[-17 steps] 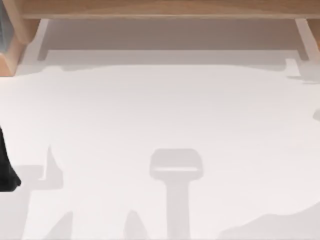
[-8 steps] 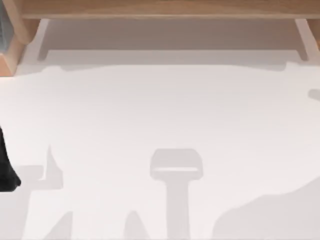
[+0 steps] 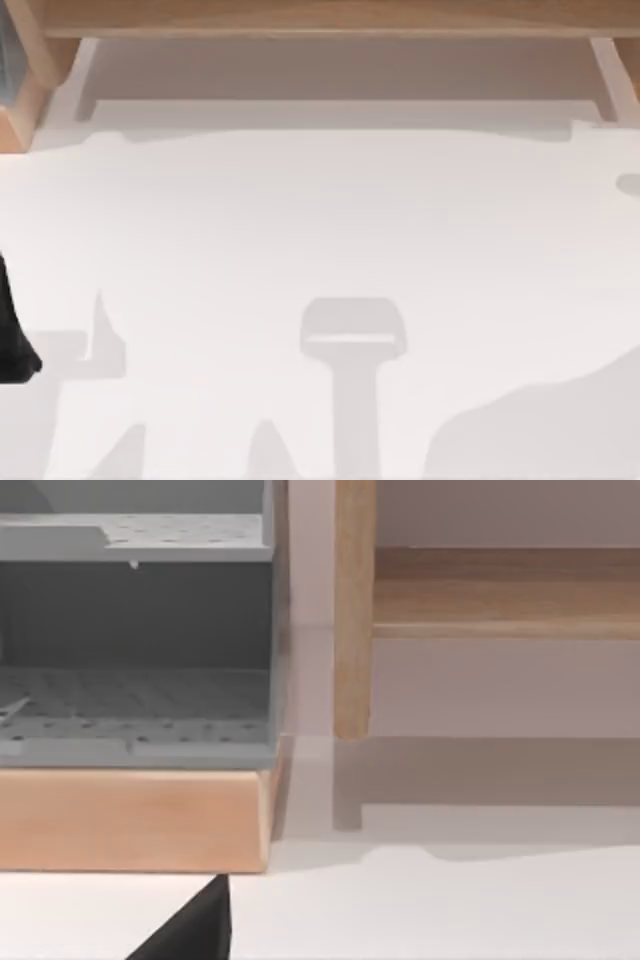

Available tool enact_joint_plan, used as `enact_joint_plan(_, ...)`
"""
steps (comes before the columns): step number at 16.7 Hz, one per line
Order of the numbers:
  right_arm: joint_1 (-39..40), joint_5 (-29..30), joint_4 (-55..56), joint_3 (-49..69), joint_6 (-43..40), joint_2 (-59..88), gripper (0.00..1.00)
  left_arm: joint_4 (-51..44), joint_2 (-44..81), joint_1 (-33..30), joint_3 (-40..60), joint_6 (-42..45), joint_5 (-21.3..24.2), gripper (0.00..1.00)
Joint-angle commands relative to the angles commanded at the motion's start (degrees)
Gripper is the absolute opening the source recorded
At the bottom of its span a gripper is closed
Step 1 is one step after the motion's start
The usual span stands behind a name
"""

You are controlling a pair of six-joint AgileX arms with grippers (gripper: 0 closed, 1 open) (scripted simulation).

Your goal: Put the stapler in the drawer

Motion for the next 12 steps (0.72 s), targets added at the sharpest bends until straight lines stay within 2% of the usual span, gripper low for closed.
enact_joint_plan(11,0.00,0.00,0.00,0.00,0.00,0.00,0.98,0.00,0.00,0.00,0.00,0.00,0.00,1.00)
enact_joint_plan(12,0.00,0.00,0.00,0.00,0.00,0.00,1.00,0.00,0.00,0.00,0.00,0.00,0.00,1.00)
